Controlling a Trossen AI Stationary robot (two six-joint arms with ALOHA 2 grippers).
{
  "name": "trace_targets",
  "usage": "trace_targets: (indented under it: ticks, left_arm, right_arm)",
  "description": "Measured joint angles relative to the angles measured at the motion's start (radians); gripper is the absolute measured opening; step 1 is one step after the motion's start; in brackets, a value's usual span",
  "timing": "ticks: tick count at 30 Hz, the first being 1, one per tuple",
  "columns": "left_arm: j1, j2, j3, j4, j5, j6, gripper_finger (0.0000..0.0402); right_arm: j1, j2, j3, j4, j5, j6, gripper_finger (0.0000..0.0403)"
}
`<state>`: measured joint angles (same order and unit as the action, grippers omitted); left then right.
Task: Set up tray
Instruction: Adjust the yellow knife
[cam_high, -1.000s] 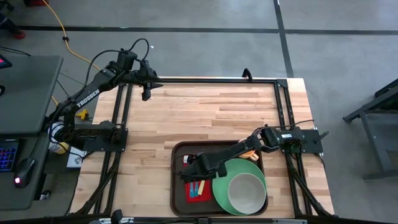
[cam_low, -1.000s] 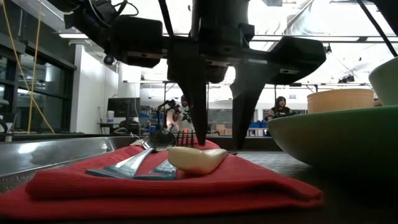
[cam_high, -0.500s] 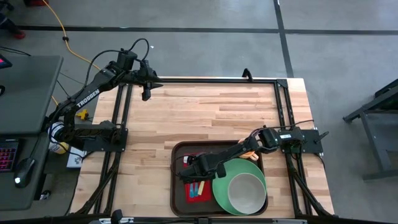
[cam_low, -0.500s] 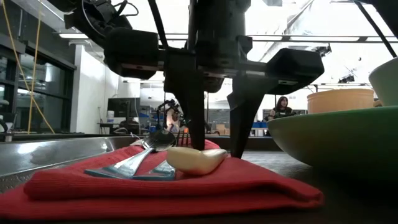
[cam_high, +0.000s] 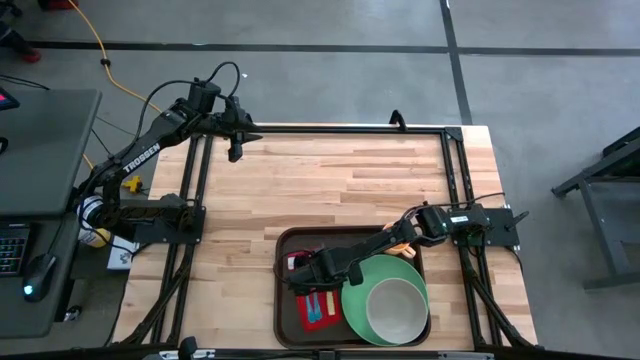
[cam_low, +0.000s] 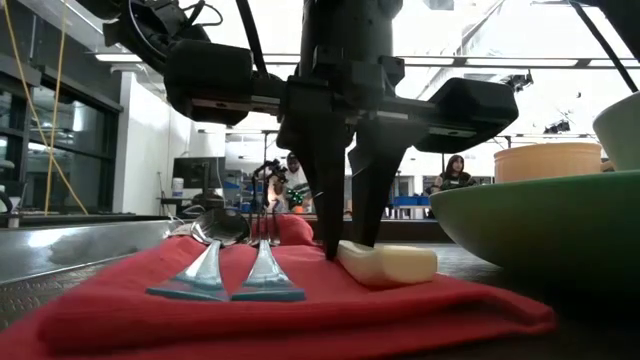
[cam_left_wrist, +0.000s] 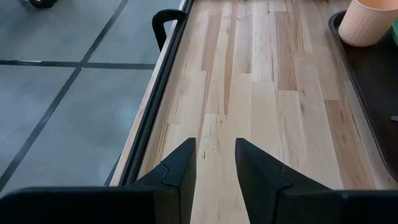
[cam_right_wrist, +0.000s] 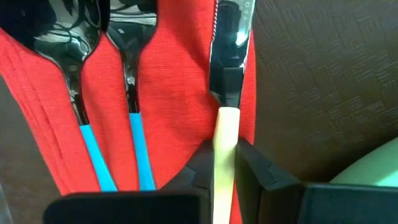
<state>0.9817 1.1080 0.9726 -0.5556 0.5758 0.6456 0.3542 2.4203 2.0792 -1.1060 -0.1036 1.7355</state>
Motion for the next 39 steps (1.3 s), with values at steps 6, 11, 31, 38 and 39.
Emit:
trace_targets:
  ticks: [6,11,31,38,39]
  left_arm:
    - [0.000,0.000,0.000,0.000,0.000,0.000,0.0140]
    - [0.000,0.000,0.000,0.000,0.000,0.000,0.0140]
    - [0.000,0.000,0.000,0.000,0.009,0.000,0.0140]
    - [0.000,0.000,0.000,0.000,0.009,0.000,0.0140]
    - [0.000,0.000,0.000,0.000,0.009,0.000,0.0140]
  right_arm:
    - [0.000,0.000,0.000,-0.003,0.002,0.007,0.0028]
    - [0.000,-0.005,0.000,-0.009,0.022,0.008,0.0020]
    - [0.006,-0.070,0.000,-0.018,0.052,-0.049,0.0015]
    - [0.030,-0.070,0.000,-0.016,0.043,-0.051,0.0014]
    - [0.033,-0.070,0.000,-0.015,0.046,-0.046,0.0014]
